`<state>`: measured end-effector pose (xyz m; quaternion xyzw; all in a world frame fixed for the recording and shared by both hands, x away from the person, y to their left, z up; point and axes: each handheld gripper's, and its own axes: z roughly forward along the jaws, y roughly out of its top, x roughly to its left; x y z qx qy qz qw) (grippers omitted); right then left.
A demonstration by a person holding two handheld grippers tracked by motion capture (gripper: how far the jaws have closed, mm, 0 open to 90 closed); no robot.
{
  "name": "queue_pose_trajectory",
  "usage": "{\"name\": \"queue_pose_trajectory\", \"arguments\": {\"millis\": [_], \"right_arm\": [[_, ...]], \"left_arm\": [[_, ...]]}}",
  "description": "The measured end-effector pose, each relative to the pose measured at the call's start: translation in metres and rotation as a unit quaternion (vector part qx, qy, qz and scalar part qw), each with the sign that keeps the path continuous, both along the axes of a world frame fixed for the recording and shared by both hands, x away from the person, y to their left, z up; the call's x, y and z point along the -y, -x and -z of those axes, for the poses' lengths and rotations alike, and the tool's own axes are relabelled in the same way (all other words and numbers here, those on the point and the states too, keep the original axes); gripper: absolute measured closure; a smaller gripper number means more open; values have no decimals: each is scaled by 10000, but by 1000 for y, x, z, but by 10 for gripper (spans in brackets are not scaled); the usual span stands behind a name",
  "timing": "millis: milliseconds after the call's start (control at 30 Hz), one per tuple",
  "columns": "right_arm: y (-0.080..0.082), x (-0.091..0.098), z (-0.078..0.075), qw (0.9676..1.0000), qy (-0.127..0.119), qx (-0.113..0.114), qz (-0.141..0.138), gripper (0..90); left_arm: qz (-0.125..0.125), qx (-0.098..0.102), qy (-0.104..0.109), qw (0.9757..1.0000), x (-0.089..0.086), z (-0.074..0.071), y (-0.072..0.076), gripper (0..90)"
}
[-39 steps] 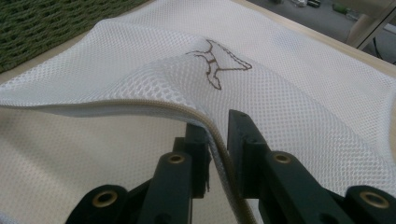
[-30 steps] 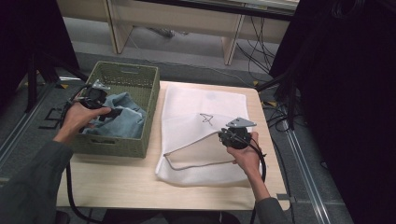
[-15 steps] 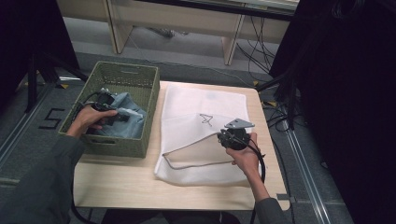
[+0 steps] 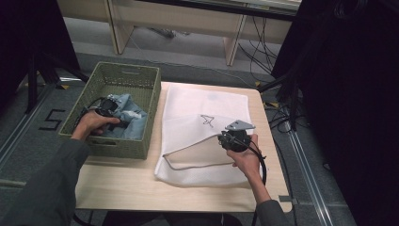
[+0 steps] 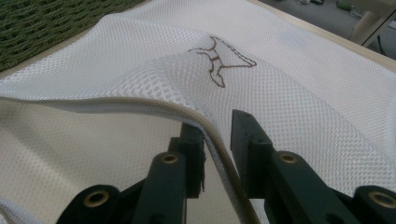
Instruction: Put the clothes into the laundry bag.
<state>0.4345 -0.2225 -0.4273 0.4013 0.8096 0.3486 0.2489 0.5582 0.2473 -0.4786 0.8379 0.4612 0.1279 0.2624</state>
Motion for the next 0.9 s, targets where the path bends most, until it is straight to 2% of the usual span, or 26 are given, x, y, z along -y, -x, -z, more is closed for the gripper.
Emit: {"name": "queue_pose_trajectory", "arguments": {"millis": [67,100,133,233,267,300,333,367,400,433,467,533,600,633,667,733,767,800,833,900], "right_arm": [[-1,0,1,9999,-10,155,-30,752],[0,1,0,9999,-30,125,-15,751],[-1,1,0,9999,-27,120,-14,752],[-1,1,0,9999,-43,105,10,752],[-1,2,-1,10000,-18,83,4,752],[-2,2,-1,10000,-30,86,16,752],[-2,3,0,10000,-21,93,-13,752],[-1,2,0,10000,-52,54,26,751],[-1,3,0,10000,-13,34,1,751],[-3,4,1,9998,-23,206,8,751],[-3,4,1,9997,-36,231,1,751],[-3,5,1,9998,-43,182,7,749],[-3,5,2,9998,-48,180,20,748],[-2,5,1,10000,-54,33,53,747],[-2,4,2,9999,-58,148,37,747],[-2,4,2,9999,-53,148,39,747],[-2,4,2,9999,-60,147,43,747],[-3,5,1,9999,44,125,-45,746],[-3,4,2,9999,11,125,-13,746],[-2,3,3,9999,-38,87,39,745]], "left_arm": [[-47,144,-116,9998,1,-2,0,464],[-74,129,-164,9998,0,-4,-1,519],[-211,150,-184,9995,1,-7,-2,580],[-344,265,-290,9986,2,-9,-3,644],[-753,519,-559,9942,3,-16,-4,657],[-1013,761,-589,9902,3,-17,-6,661],[-1329,895,-566,9855,3,-19,-7,661],[-1431,898,-539,9841,3,-19,-8,657],[-1438,795,-472,9853,2,-18,-10,648],[-1327,686,-382,9880,2,-17,-11,624],[-1214,590,-322,9903,3,-16,-11,581],[-1065,548,-265,9925,0,-19,-10,483],[-946,375,3,9948,-3,-18,-9,370],[-832,259,4,9962,-5,-18,-9,312],[-689,241,-46,9973,-7,-19,-8,276],[-372,272,-42,9989,-8,-16,-5,203],[-244,139,-97,9996,-8,-15,-3,157],[-244,139,-97,9996,-8,-15,-3,126],[-64,31,-243,9997,-8,-11,-1,103],[-30,25,-269,9996,-8,-7,-1,67]]}}
